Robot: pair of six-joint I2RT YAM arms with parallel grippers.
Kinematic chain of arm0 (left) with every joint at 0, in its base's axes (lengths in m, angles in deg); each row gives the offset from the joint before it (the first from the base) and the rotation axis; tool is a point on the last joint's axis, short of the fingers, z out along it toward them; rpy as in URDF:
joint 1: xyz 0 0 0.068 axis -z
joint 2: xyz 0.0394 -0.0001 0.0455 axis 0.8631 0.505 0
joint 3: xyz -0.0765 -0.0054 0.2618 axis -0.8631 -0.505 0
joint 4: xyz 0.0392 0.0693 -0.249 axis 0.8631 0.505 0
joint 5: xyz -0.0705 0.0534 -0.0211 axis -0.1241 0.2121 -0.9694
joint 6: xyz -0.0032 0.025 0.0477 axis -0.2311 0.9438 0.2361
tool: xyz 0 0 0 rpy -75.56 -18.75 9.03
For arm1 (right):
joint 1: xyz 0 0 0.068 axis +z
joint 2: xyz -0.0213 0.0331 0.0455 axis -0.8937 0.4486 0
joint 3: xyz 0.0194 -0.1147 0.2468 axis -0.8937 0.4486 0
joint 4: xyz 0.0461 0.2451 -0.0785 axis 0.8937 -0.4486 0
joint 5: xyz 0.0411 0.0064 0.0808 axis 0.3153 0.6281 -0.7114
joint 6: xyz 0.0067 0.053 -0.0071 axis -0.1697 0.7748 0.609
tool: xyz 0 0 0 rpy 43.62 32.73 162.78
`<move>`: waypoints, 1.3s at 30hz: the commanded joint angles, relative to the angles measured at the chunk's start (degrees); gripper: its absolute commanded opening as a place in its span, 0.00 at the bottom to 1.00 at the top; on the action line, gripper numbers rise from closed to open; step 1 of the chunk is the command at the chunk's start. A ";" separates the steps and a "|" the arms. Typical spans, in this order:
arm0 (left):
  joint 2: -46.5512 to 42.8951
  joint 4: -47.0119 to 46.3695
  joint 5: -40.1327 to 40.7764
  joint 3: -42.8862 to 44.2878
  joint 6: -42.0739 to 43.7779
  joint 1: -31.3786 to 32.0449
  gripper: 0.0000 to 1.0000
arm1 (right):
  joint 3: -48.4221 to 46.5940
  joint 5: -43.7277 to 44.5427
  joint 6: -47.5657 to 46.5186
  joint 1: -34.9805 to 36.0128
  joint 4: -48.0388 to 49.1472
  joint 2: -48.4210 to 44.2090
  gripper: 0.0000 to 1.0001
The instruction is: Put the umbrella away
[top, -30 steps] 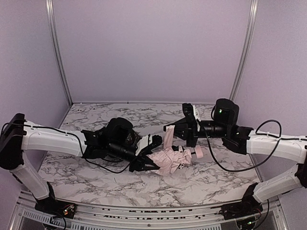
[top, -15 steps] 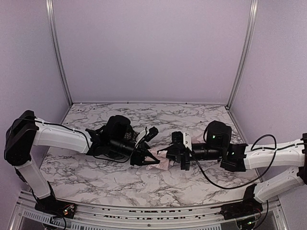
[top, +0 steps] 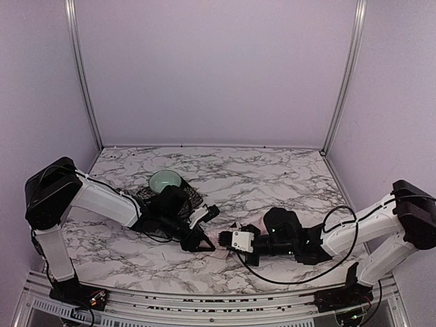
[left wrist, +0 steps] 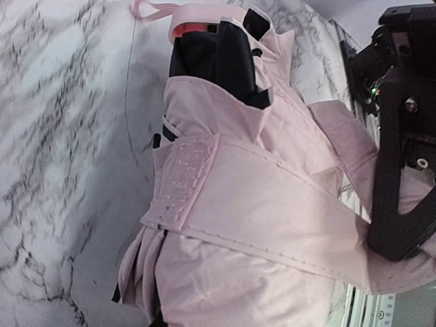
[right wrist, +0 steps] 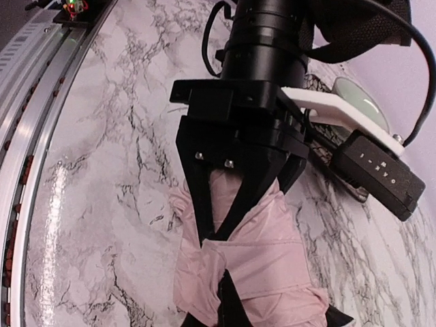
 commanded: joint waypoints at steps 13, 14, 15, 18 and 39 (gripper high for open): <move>3.08 -0.19 4.04 -1.15 0.15 -2.77 0.01 | 2.97 2.60 1.76 5.60 9.62 16.37 0.00; 2.71 -0.13 4.96 -1.39 0.47 -2.77 0.01 | 3.15 2.69 1.63 5.64 9.71 16.10 0.00; 2.35 -0.07 5.41 -1.59 0.70 -2.77 0.02 | 3.19 3.00 1.66 5.64 9.58 16.03 0.00; 1.88 -0.18 5.80 -1.49 0.60 -2.62 0.07 | 1.89 5.41 2.80 5.76 9.03 17.28 0.00; -2.73 -7.60 -6.19 -4.10 1.18 -0.66 0.63 | -6.25 20.39 -0.90 7.65 -1.88 25.97 0.00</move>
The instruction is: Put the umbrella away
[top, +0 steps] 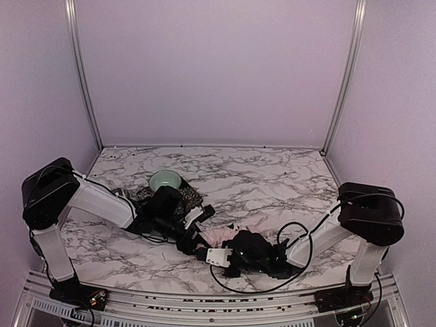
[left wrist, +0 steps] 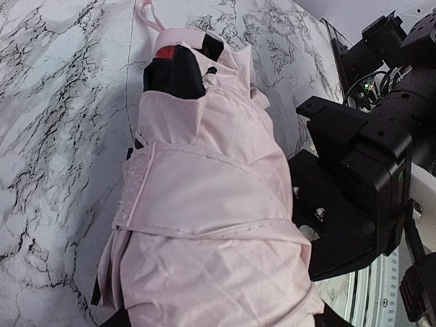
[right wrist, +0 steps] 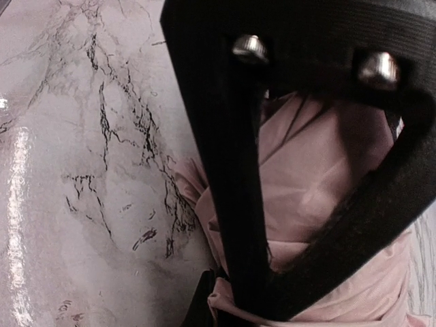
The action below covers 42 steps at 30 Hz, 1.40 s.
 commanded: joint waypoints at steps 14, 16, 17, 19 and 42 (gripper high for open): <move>-1.15 -9.44 -1.84 0.41 -3.13 1.32 0.77 | -1.25 3.80 -1.31 0.61 -11.15 4.20 0.00; 0.10 -9.44 -0.53 0.88 -3.17 1.67 0.77 | -1.92 4.07 -1.45 0.59 -11.68 4.23 0.00; 0.54 -9.38 0.45 0.92 -3.25 1.76 0.77 | -2.04 4.21 -1.45 0.62 -11.71 4.26 0.00; 1.18 -8.53 2.95 0.56 -2.55 1.82 0.75 | -2.11 4.39 -1.37 0.59 -11.80 4.20 0.00; 6.06 2.96 19.42 2.17 8.60 2.69 0.00 | 0.97 1.60 7.94 2.74 -19.59 -9.98 0.39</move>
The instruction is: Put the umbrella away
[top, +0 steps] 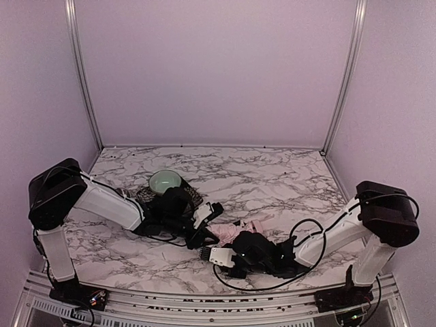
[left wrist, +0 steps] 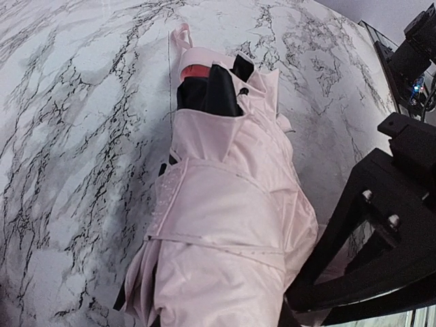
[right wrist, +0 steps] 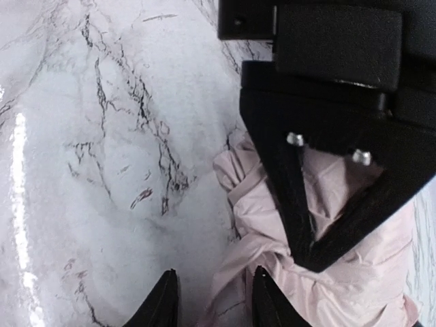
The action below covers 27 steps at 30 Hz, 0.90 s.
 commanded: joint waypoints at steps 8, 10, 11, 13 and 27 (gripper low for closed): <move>1.28 6.89 6.48 -2.11 6.29 -0.08 0.00 | 3.25 -22.91 3.75 -0.52 -16.64 -21.33 0.61; 0.58 6.90 6.16 -2.70 7.20 -0.08 0.00 | 2.55 -27.36 4.41 -5.39 -18.14 -24.81 0.74; 0.41 6.91 5.91 -2.90 7.69 -0.08 0.00 | 2.39 -28.92 4.50 -7.36 -18.36 -26.32 0.94; -0.12 6.87 4.86 -3.41 8.78 -0.08 0.00 | 2.86 -31.23 3.22 -12.79 -17.09 -28.47 1.00; -0.92 8.93 -2.93 -4.27 15.68 -0.09 0.00 | -11.44 -30.26 -17.95 -17.94 -24.74 -9.14 0.96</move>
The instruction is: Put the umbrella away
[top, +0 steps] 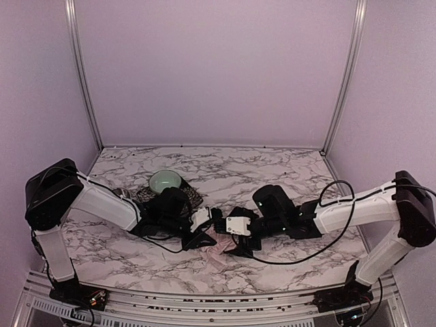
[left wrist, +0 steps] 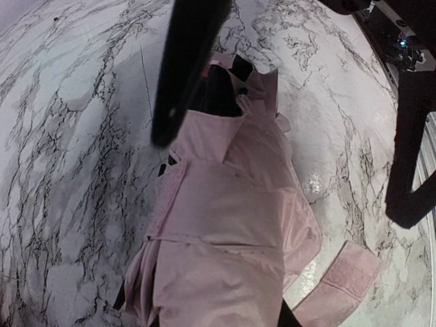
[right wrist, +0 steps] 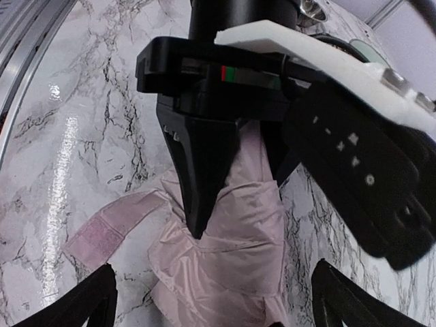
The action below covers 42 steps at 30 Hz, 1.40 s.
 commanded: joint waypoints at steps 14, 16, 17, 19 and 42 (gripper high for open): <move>1.37 12.35 -2.82 -0.96 5.98 0.05 0.00 | -6.44 1.88 -7.57 -1.18 -2.01 14.13 0.75; 1.77 12.46 -3.38 -0.56 5.90 0.04 0.00 | -5.20 2.25 -6.70 -0.81 1.23 14.08 0.72; 1.88 12.48 -3.72 -0.42 5.80 0.05 0.00 | -4.44 2.88 -6.31 -0.44 3.18 13.80 0.73; 1.91 12.57 -4.72 -0.30 5.70 0.02 0.00 | -2.44 4.42 -6.25 0.71 7.96 12.88 0.75; 1.50 11.05 -5.59 0.11 3.97 -0.06 0.13 | -0.99 7.59 -6.57 4.29 15.79 13.14 0.08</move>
